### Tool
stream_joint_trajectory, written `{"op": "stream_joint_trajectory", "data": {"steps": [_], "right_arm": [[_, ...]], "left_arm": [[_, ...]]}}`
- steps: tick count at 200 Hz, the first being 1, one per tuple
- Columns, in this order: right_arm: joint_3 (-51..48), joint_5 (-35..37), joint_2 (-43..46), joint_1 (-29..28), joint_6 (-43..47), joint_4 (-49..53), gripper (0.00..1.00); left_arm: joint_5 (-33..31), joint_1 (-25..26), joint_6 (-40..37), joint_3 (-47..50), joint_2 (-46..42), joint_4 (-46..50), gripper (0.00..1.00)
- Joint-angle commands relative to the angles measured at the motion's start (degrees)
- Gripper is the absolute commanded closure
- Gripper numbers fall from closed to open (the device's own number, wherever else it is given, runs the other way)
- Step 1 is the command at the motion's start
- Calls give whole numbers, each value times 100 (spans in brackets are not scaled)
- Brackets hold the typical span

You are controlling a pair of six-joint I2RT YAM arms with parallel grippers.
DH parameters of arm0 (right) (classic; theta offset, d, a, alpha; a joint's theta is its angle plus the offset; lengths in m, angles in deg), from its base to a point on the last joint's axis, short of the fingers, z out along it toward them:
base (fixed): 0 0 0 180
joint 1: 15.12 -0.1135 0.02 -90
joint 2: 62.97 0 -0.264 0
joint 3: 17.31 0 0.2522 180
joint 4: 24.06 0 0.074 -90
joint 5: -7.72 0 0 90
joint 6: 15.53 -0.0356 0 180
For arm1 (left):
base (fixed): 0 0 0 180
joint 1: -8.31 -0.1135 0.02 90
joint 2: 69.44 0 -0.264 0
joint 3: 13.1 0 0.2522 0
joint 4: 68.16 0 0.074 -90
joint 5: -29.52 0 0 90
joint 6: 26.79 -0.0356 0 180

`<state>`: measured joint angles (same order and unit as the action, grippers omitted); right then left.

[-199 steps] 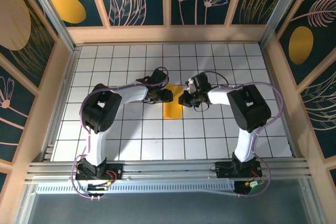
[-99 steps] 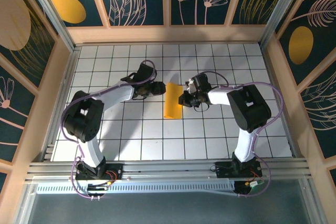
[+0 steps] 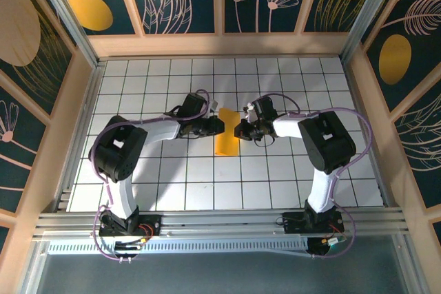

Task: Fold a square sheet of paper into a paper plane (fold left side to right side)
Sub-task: First fold the square sheet of paper in half at the center of the table.

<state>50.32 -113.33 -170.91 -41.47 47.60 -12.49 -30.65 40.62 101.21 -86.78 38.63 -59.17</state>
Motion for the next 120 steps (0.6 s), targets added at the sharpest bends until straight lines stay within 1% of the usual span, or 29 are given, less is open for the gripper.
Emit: {"op": "stream_joint_trajectory", "data": {"steps": [1,34,71,120], "right_arm": [[-222,617,-368,8,198,491,100],[-219,722,-344,17,266,585,100],[-228,773,-358,18,293,635,100],[-264,864,-353,63,350,704,100]], "left_arm": [[160,20,19,-16,227,-236,87],[-433,3,-127,-204,499,335,89],[-655,-85,-91,-69,569,381,90],[-774,-278,-90,259,493,372,91]]}}
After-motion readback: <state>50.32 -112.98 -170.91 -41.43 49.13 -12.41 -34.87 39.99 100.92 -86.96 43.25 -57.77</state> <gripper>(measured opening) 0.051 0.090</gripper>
